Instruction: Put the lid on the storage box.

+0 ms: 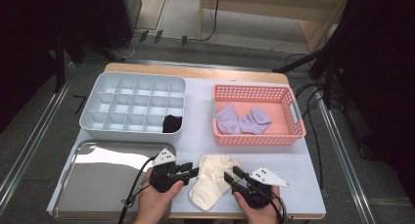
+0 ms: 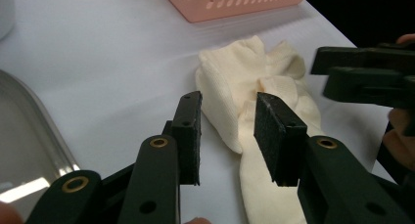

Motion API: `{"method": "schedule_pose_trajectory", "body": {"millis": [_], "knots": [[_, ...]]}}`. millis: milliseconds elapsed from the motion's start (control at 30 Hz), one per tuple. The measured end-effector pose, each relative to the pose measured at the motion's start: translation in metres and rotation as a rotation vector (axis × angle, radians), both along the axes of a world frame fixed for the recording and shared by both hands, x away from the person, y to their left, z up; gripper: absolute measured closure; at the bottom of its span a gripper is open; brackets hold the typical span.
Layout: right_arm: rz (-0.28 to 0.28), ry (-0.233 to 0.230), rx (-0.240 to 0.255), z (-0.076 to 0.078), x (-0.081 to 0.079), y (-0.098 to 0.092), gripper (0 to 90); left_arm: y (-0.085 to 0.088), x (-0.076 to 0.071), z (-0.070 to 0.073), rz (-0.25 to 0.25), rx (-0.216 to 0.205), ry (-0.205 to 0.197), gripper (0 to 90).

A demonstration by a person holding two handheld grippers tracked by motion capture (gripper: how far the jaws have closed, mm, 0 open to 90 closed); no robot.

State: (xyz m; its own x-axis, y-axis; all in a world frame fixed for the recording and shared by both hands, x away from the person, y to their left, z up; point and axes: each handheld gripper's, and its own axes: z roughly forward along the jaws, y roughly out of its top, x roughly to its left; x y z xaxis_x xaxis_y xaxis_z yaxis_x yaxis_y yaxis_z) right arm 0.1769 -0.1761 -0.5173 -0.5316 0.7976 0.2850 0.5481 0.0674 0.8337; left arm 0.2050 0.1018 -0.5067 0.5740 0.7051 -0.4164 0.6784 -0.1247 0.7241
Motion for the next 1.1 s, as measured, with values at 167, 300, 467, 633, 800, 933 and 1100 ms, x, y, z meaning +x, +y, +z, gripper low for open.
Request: {"method": "schedule_pose_trajectory", "body": {"millis": [167,300,467,633,800,933,1100], "knots": [[0.034,0.035,-0.039,-0.009,0.006,0.008,73.4,-0.008,0.005,-0.002,0.0,0.002,0.025,62.9],[0.038,0.035,-0.052,-0.009,0.004,0.007,88.7,-0.013,0.007,-0.005,0.008,0.053,0.035,74.6],[0.002,-0.01,-0.039,0.0,-0.005,-0.003,90.0,-0.012,0.008,-0.004,0.012,0.078,0.037,85.0],[-0.031,-0.021,-0.038,0.004,-0.011,-0.017,90.0,-0.01,0.008,-0.004,0.009,0.082,0.047,85.9],[-0.149,0.032,-0.073,-0.004,-0.013,-0.048,90.0,-0.007,0.007,-0.005,0.016,0.079,0.049,84.4],[-0.167,0.054,-0.077,-0.008,-0.011,-0.058,89.9,-0.006,0.004,-0.003,0.031,0.053,0.032,72.8],[-0.173,-0.024,-0.041,-0.001,-0.016,-0.059,79.9,-0.006,-0.001,0.0,0.032,0.05,-0.002,63.5]]}}
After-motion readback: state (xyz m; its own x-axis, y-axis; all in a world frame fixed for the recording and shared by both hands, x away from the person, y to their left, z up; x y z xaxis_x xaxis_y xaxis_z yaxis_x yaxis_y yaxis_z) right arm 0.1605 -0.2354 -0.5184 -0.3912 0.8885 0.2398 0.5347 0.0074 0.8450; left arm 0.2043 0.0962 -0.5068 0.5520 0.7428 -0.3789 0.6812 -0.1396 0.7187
